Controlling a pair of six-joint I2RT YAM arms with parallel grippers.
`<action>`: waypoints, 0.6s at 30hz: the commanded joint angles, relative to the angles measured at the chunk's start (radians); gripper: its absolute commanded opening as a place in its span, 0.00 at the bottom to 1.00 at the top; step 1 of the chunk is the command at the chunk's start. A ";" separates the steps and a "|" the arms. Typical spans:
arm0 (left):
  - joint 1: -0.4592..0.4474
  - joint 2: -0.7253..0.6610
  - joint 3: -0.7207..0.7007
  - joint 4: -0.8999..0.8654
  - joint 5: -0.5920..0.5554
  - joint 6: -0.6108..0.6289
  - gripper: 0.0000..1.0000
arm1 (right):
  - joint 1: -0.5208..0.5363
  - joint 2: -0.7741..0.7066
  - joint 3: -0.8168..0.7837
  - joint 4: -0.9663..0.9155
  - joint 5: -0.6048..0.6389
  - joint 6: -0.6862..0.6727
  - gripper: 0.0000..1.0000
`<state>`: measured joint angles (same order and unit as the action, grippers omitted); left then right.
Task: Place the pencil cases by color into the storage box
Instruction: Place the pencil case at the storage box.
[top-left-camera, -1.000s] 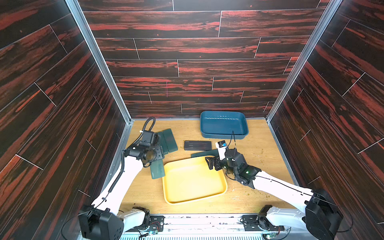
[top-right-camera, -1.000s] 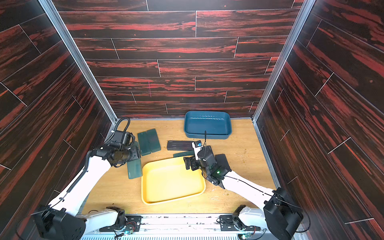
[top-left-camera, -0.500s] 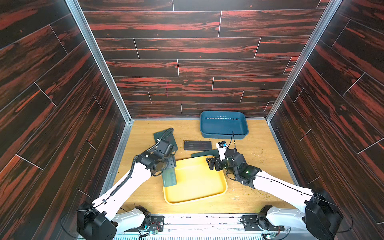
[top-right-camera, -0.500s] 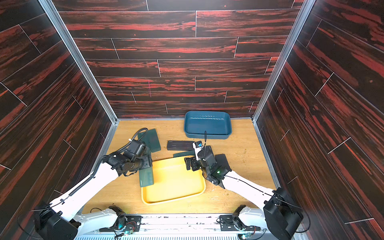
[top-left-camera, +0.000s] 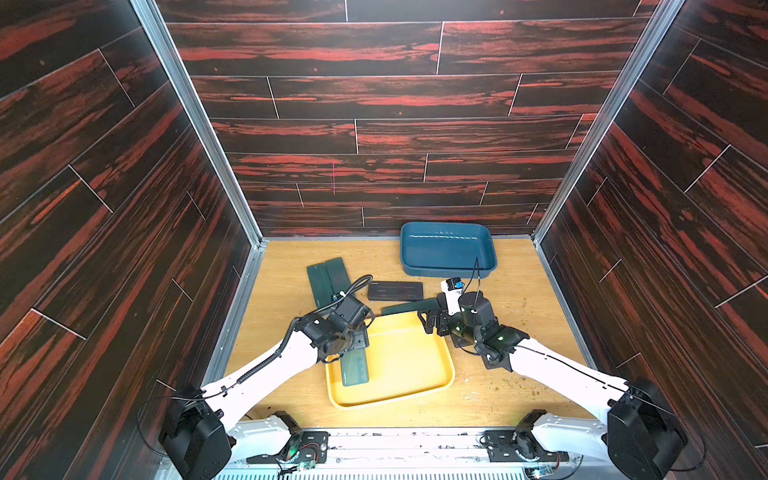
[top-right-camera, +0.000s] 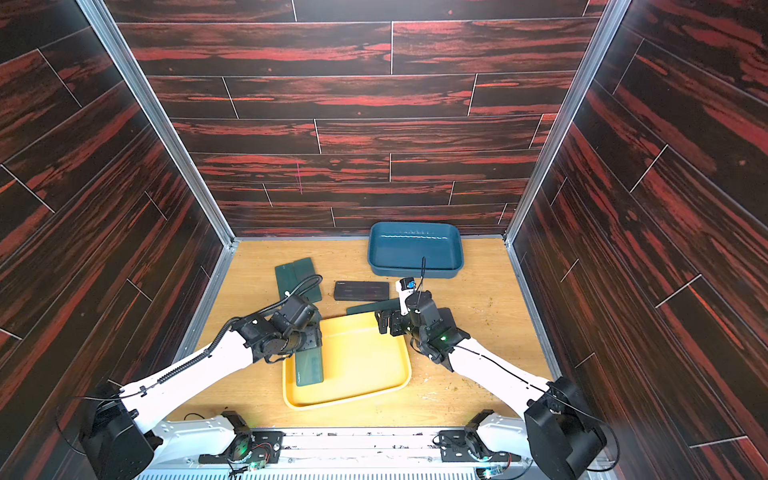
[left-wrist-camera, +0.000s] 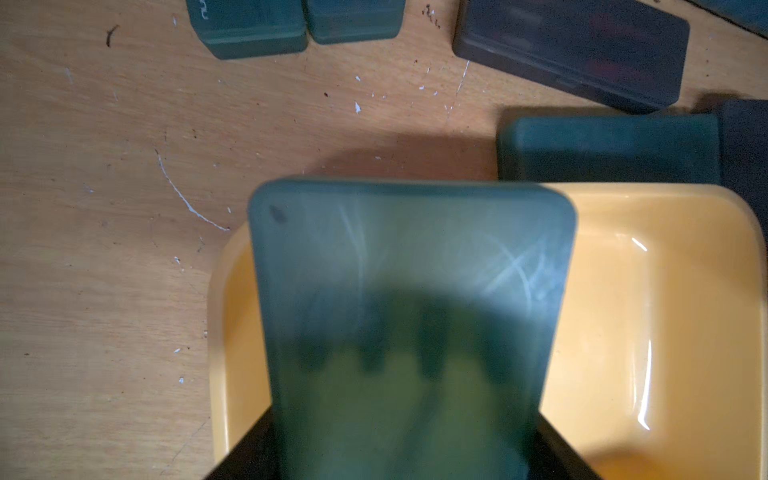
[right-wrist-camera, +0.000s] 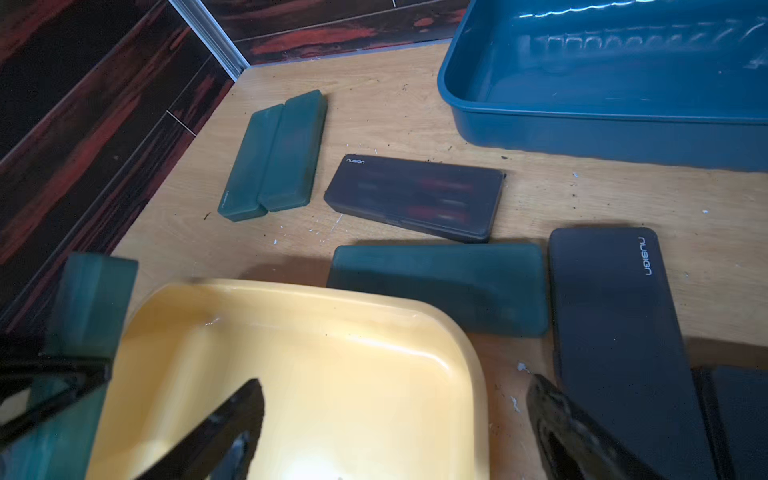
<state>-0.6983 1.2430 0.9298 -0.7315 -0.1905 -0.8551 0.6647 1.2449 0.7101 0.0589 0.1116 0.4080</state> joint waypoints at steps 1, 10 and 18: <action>-0.029 0.017 -0.031 0.028 -0.010 -0.062 0.56 | -0.016 -0.016 0.023 -0.011 -0.033 0.013 0.99; -0.075 0.075 -0.101 0.070 -0.001 -0.104 0.56 | -0.027 -0.001 0.019 -0.010 -0.022 -0.001 0.99; -0.073 0.147 -0.097 0.045 -0.023 -0.092 0.56 | -0.029 0.022 0.017 -0.001 -0.020 -0.004 0.99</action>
<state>-0.7723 1.3651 0.8299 -0.6724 -0.1864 -0.9325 0.6392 1.2457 0.7101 0.0597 0.0898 0.4095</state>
